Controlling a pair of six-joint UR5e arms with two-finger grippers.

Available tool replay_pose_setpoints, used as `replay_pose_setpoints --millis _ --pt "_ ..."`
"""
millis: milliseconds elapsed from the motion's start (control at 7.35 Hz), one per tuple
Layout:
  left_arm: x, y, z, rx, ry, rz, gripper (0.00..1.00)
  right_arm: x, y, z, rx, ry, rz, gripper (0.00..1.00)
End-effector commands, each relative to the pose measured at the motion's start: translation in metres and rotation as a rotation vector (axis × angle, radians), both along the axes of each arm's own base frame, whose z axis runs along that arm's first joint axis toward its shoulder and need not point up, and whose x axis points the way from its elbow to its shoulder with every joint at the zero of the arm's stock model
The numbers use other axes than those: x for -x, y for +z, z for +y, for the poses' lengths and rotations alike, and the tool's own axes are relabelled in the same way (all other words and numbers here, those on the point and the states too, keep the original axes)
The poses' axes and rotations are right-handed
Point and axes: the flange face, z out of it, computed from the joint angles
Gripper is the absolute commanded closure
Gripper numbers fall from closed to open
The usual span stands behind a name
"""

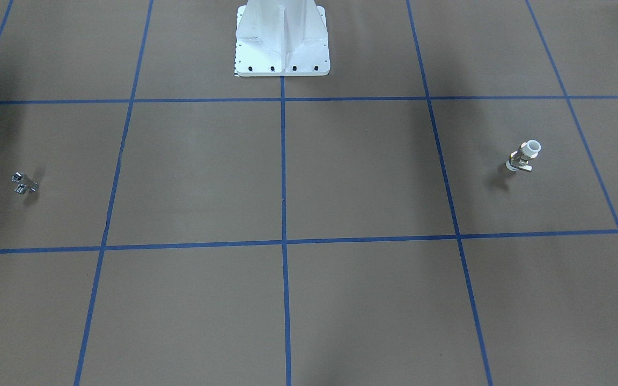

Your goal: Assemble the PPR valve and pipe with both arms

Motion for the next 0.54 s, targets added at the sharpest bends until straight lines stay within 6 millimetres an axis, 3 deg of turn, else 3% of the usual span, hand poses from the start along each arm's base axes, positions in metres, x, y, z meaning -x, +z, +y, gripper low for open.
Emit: replay_pose_setpoints --millis 0,136,408 --pt "-0.005 -0.006 0.000 -0.001 0.020 0.066 0.00 0.000 -0.008 -0.001 -0.052 0.000 -0.012 0.00" --pt "-0.006 -0.004 0.001 0.006 0.021 0.066 0.00 0.001 -0.007 0.000 -0.068 0.000 -0.015 0.00" --pt "-0.031 -0.008 -0.004 0.003 0.052 0.062 0.00 0.005 -0.007 0.000 -0.075 -0.011 -0.015 0.00"
